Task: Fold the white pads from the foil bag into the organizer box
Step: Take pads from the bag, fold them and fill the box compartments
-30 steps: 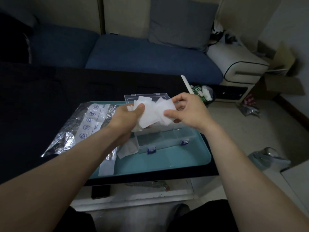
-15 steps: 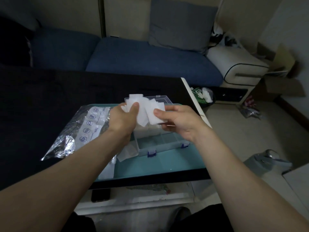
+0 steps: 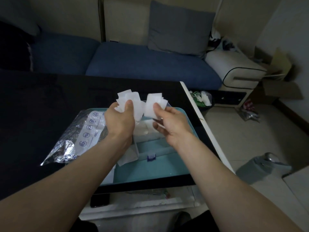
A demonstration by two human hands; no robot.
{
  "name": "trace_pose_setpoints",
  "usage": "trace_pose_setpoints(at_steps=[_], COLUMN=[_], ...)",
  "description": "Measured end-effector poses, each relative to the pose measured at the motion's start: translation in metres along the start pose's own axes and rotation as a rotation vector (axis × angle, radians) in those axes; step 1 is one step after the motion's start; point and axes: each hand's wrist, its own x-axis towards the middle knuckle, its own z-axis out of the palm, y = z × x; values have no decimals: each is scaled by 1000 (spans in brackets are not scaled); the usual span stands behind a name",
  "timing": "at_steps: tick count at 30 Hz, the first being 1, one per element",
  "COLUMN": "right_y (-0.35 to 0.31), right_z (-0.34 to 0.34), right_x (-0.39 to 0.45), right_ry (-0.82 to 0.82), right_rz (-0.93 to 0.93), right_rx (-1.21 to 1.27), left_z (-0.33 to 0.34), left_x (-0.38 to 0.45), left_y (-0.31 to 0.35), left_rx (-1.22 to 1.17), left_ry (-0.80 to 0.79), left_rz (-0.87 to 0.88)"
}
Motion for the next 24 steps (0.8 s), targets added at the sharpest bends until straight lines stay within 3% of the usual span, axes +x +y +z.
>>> trace_pose_setpoints(at_steps=[5, 11, 19, 24], right_y=[-11, 1, 0, -20], right_z=[-11, -2, -9, -31], right_x=[2, 1, 7, 9], right_ry=[-156, -18, 63, -69], right_rz=[-1, 1, -128, -198], right_rx=[11, -119, -129, -176], left_z=[0, 10, 9, 4], left_x=[-3, -13, -8, -7], left_y=[3, 3, 3, -1], left_rx=[1, -163, -183, -39], left_ry=[-101, -161, -178, -343], left_rz=[-28, -222, -264, -232])
